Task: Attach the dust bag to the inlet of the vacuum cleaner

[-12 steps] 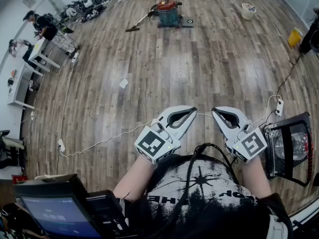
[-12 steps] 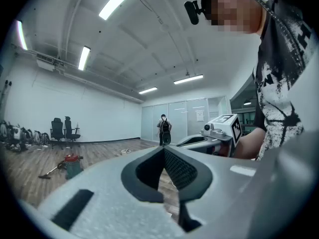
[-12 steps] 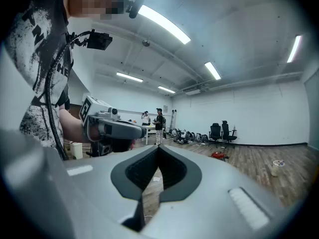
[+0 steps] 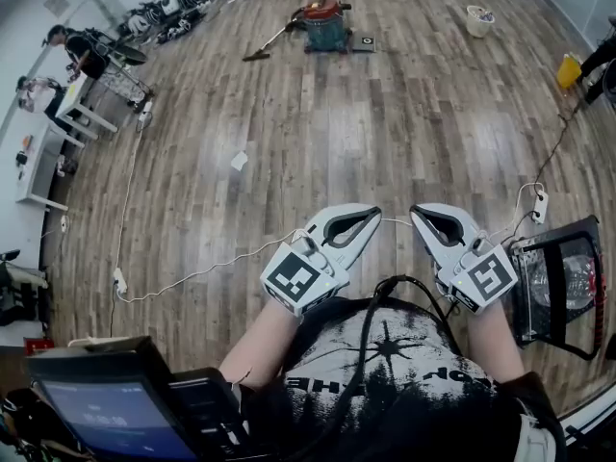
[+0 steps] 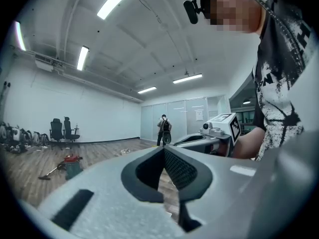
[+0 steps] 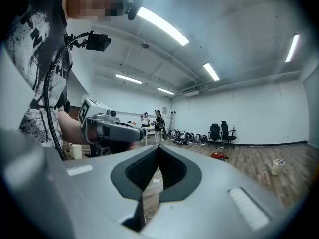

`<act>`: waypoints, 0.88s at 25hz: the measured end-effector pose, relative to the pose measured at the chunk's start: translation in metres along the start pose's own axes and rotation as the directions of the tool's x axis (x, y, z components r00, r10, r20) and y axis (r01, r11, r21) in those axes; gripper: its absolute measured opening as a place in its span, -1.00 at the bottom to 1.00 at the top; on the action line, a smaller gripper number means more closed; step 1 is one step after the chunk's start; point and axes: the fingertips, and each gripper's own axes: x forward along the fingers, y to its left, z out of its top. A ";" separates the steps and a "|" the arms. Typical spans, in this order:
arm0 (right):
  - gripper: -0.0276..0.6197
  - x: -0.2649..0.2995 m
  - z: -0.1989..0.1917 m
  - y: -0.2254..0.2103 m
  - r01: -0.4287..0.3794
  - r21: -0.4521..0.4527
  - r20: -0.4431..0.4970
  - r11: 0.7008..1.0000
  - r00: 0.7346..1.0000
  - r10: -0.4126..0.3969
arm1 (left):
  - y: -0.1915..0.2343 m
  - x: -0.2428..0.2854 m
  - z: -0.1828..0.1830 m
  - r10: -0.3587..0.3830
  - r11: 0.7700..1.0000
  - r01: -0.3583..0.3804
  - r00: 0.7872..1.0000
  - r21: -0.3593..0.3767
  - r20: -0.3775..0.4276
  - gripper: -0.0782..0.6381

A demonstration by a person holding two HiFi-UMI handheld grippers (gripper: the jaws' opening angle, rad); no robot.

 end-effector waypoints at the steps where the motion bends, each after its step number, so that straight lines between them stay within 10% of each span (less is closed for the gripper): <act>1: -0.90 -0.001 0.001 0.000 -0.002 0.011 0.004 1.000 1.000 0.002 | -0.001 0.000 0.001 -0.006 1.000 0.005 1.000 0.007 0.008 -0.79; 22: -0.89 -0.007 -0.009 0.002 -0.010 0.012 0.003 1.000 1.000 0.010 | -0.009 0.007 -0.006 0.004 1.000 -0.004 1.000 0.016 -0.010 -0.79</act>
